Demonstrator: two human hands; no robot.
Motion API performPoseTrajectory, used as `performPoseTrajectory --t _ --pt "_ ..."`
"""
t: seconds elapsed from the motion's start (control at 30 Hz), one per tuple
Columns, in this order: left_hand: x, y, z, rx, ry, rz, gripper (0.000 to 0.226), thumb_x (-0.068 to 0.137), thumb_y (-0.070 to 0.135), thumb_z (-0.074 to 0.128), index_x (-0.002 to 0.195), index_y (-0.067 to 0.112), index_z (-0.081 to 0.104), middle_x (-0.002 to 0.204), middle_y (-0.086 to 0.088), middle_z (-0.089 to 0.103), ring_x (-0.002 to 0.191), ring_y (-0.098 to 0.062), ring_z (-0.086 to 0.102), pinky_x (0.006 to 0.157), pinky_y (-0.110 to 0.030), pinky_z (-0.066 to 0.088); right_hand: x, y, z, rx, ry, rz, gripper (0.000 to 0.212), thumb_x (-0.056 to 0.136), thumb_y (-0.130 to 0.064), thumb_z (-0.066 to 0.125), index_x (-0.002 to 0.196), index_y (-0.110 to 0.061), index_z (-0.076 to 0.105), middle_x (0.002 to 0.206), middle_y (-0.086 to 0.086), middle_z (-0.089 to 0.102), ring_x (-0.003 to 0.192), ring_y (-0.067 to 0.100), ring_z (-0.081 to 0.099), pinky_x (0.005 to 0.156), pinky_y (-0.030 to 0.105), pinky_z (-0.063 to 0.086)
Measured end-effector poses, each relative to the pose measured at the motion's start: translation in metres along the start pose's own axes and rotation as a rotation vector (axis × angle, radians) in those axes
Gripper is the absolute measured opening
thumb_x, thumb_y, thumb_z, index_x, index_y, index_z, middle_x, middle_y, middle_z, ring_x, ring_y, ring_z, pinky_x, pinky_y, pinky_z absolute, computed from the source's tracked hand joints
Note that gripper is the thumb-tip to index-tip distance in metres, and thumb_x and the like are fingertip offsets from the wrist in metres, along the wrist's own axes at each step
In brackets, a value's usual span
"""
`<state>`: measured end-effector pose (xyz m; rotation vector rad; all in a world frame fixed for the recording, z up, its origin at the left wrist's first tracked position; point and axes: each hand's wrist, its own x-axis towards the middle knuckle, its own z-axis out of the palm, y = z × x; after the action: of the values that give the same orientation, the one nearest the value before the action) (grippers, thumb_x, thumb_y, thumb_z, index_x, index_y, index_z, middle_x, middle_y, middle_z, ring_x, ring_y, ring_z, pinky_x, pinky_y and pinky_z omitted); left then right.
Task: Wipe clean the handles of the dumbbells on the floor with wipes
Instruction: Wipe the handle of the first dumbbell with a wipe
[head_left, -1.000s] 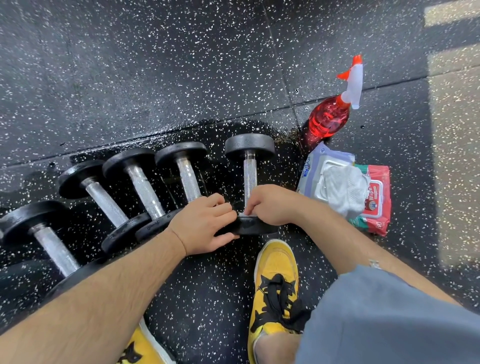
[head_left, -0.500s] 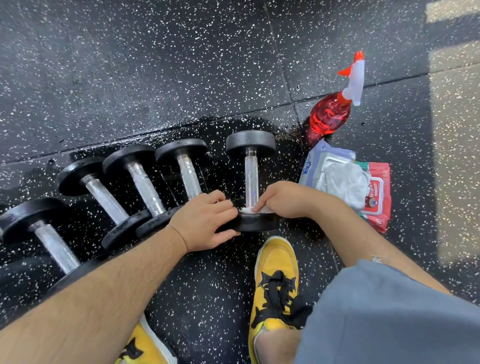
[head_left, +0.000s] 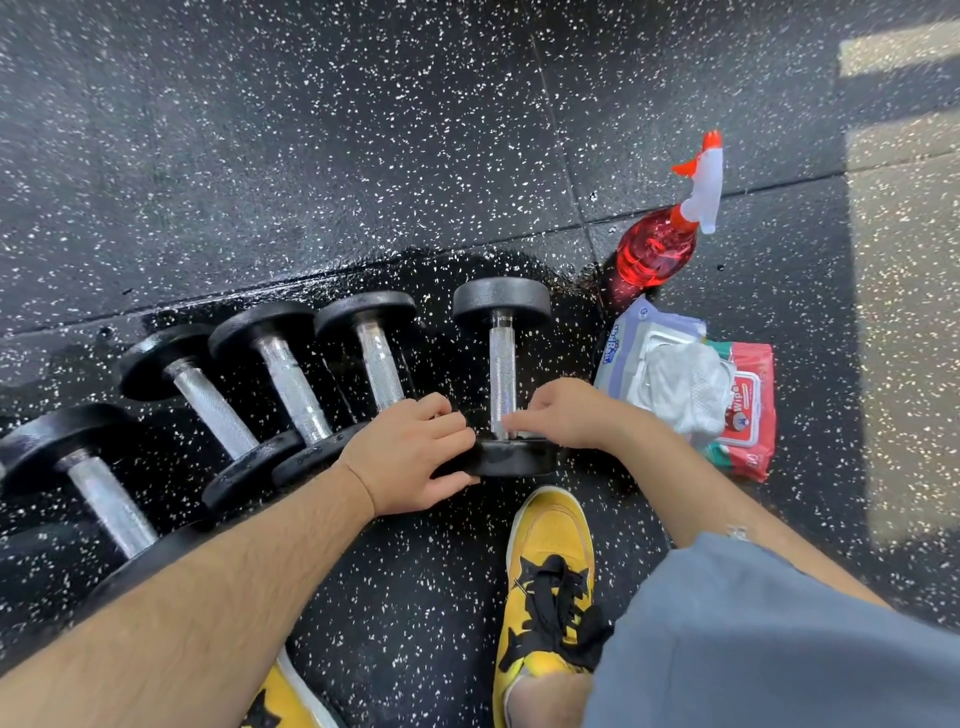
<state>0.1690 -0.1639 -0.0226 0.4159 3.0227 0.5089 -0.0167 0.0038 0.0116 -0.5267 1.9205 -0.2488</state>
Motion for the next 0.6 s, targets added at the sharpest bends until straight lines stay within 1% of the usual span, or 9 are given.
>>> performPoseTrajectory --t 0.1,0.17,0.2,0.23,0.27,0.33,0.4,0.47,0.6 --pt "-0.001 -0.001 0.0 0.0 0.005 -0.008 0.036 0.093 0.052 0.06 0.1 0.017 0.067 0.091 0.007 0.061 0.096 -0.023 0.051 0.07 -0.04 0.053 -0.006 0.001 -0.001 0.15 0.131 0.013 0.039 0.091 -0.05 0.065 0.079 -0.015 0.056 0.071 0.005 0.053 0.065 0.021 0.049 0.062 0.03 0.04" --pt "-0.001 0.0 0.0 -0.001 0.008 -0.01 0.036 0.092 0.052 0.06 0.098 0.017 0.067 0.09 0.007 0.06 0.096 -0.023 0.052 0.069 -0.039 0.053 -0.008 -0.002 -0.003 0.26 0.294 0.009 0.037 0.098 -0.04 0.058 0.085 -0.005 0.057 0.077 0.01 0.063 0.073 0.027 0.059 0.065 0.031 0.044" --pt "-0.001 0.0 0.0 -0.005 0.01 -0.011 0.036 0.092 0.053 0.06 0.098 0.017 0.067 0.09 0.007 0.06 0.096 -0.023 0.052 0.069 -0.039 0.053 -0.007 -0.007 -0.003 0.288 0.361 -0.002 0.039 0.099 -0.038 0.055 0.092 0.001 0.059 0.084 0.013 0.067 0.081 0.031 0.064 0.069 0.033 0.047" --pt "-0.001 0.001 0.001 -0.008 0.014 -0.011 0.037 0.092 0.053 0.06 0.098 0.017 0.067 0.09 0.007 0.06 0.096 -0.023 0.052 0.068 -0.039 0.053 -0.005 -0.014 -0.001 0.298 0.4 -0.015 0.04 0.099 -0.039 0.055 0.098 0.0 0.061 0.089 0.013 0.068 0.087 0.031 0.065 0.073 0.035 0.049" --pt "-0.001 0.001 0.001 -0.007 0.018 -0.012 0.037 0.092 0.053 0.059 0.098 0.017 0.067 0.089 0.007 0.06 0.095 -0.023 0.053 0.068 -0.039 0.053 -0.001 -0.021 0.002 0.286 0.413 -0.019 0.04 0.096 -0.045 0.059 0.1 -0.005 0.061 0.088 0.008 0.067 0.086 0.027 0.064 0.072 0.036 0.049" --pt "0.0 0.0 0.002 -0.003 0.023 -0.017 0.039 0.091 0.054 0.059 0.099 0.017 0.068 0.089 0.007 0.061 0.095 -0.023 0.053 0.069 -0.04 0.054 0.007 -0.033 0.009 0.218 0.428 -0.007 0.045 0.086 -0.054 0.07 0.097 -0.012 0.057 0.082 -0.002 0.061 0.074 0.018 0.058 0.058 0.032 0.041" --pt "0.001 -0.002 0.004 0.0 0.023 -0.03 0.04 0.091 0.054 0.06 0.101 0.016 0.069 0.09 0.007 0.062 0.096 -0.024 0.053 0.07 -0.041 0.054 0.017 -0.039 0.014 0.147 0.476 0.03 0.046 0.08 -0.053 0.076 0.09 -0.014 0.054 0.076 -0.003 0.055 0.068 0.018 0.052 0.049 0.029 0.029" --pt "0.001 -0.003 0.006 -0.008 0.027 -0.042 0.041 0.09 0.054 0.062 0.101 0.016 0.07 0.089 0.006 0.062 0.096 -0.024 0.053 0.07 -0.041 0.054 0.023 -0.039 0.016 0.148 0.51 0.066 0.043 0.077 -0.05 0.077 0.078 -0.016 0.051 0.066 -0.004 0.05 0.06 0.018 0.049 0.046 0.03 0.026" --pt "-0.002 -0.002 0.007 -0.017 0.044 -0.045 0.043 0.089 0.056 0.063 0.104 0.016 0.071 0.09 0.006 0.063 0.096 -0.024 0.055 0.07 -0.041 0.055 0.025 -0.034 0.017 0.261 0.485 0.072 0.044 0.076 -0.043 0.078 0.058 -0.019 0.046 0.052 -0.006 0.045 0.047 0.015 0.041 0.047 0.028 0.029"
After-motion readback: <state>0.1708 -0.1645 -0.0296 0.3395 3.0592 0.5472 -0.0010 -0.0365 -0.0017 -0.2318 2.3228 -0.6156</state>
